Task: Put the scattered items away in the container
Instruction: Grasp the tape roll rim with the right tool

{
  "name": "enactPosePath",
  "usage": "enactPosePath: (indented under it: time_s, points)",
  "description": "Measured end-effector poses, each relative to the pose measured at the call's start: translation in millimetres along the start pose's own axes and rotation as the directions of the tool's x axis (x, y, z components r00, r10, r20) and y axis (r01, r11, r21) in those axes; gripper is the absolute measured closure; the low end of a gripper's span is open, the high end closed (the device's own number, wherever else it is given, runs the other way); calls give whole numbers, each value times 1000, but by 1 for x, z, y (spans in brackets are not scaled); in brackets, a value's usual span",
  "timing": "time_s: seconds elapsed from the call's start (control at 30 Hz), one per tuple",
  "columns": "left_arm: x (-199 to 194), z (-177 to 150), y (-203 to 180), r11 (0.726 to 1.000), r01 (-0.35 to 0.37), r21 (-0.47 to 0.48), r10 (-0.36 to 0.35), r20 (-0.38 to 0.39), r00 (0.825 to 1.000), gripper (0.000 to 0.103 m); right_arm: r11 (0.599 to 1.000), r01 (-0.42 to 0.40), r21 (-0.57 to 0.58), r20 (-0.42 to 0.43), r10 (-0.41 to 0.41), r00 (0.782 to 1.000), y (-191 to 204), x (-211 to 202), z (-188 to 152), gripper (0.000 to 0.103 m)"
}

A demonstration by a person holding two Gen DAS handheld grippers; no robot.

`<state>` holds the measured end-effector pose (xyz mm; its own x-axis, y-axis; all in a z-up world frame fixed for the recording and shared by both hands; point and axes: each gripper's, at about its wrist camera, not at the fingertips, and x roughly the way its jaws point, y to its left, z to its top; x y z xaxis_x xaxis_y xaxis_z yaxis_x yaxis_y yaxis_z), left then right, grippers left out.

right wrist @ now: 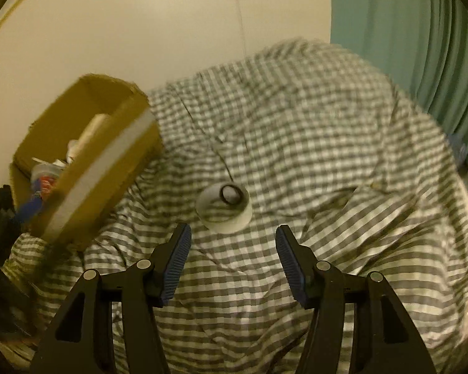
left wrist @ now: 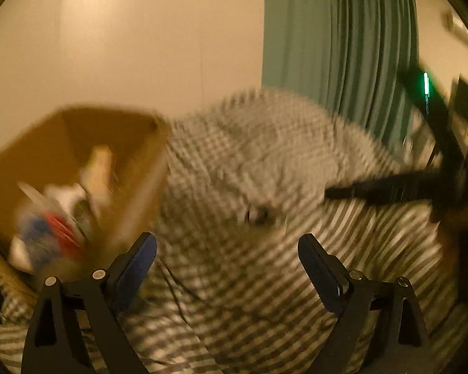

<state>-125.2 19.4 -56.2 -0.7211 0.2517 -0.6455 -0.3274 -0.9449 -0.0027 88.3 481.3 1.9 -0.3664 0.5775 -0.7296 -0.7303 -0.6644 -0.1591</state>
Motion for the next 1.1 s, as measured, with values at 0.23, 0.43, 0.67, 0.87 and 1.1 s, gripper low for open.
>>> enactPosePath:
  time_s: [0.23,0.43,0.67,0.87,1.1]
  points:
    - [78,-50,2,998,-53,-27,50,-98,994,8,998,-17,53,-121,23,992,-22,83,9,49]
    - [101,-56,18,992,-34,-122,18,-126,992,8,997,-17,81,-200,33,979,-22,133,26,58]
    - [96,-57,16,995,-26,-99,14,-124,992,8,1000,-9,17,-225,13,974,-16,132,24,97]
    - [75,-54,7,998,-20,-57,13,-117,993,8,1000,-7,-3,-119,7,993,-19,62,26,98]
    - [83,-28,-11,998,-4,-61,-3,-110,994,8,992,121,40,-41,-119,992,-72,19,21,98]
